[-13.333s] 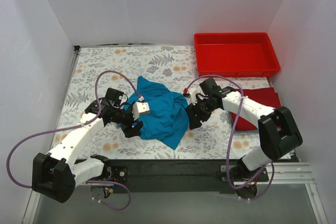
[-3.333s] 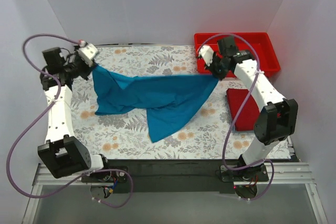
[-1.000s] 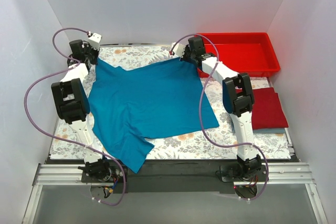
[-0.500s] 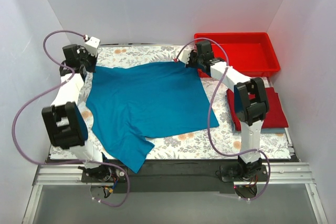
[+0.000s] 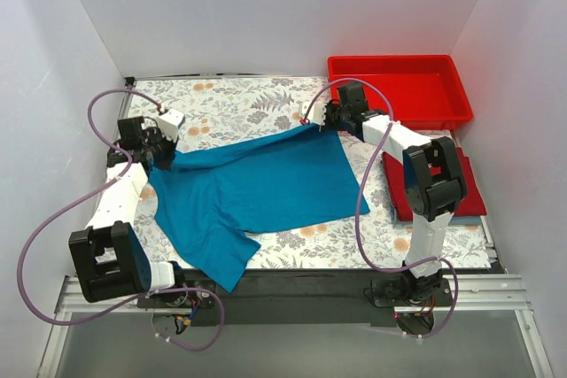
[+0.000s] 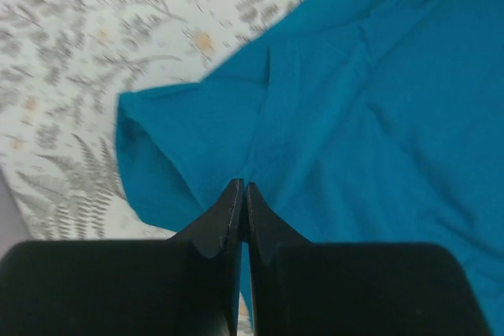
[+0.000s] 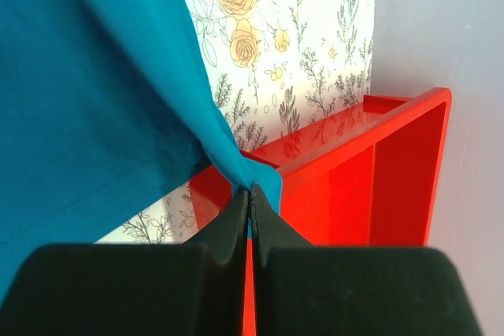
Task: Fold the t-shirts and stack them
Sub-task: Fold the tshirt
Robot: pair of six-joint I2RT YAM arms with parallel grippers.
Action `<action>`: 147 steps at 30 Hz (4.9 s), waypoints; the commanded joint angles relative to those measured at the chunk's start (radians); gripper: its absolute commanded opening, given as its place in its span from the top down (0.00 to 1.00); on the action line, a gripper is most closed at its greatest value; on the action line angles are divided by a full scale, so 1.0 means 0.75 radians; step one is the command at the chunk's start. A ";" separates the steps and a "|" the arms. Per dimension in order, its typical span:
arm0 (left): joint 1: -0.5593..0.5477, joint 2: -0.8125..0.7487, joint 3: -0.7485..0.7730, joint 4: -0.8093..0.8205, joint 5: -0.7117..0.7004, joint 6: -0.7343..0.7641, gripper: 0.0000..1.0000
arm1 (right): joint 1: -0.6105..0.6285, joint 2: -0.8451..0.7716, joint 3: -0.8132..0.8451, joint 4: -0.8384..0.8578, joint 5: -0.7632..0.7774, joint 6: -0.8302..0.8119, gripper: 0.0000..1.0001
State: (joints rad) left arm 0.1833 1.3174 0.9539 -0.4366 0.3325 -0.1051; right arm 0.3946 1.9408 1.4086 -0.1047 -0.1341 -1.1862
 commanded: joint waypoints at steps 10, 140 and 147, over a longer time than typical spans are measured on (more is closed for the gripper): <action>-0.038 -0.165 -0.216 -0.170 -0.016 -0.001 1.00 | -0.031 0.022 -0.037 0.033 0.001 -0.128 0.99; -0.224 0.225 -0.032 -0.490 -0.253 -0.007 0.78 | -0.011 0.120 0.006 -0.104 0.173 -0.153 0.99; -0.285 0.289 -0.051 -0.383 -0.363 -0.060 0.75 | -0.011 0.122 0.006 -0.102 0.173 -0.155 0.99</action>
State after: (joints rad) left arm -0.0257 1.5303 0.9222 -0.7788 0.1081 -0.1329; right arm 0.3828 2.0205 1.3739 -0.1638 -0.0135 -1.2938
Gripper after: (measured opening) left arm 0.252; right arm 0.020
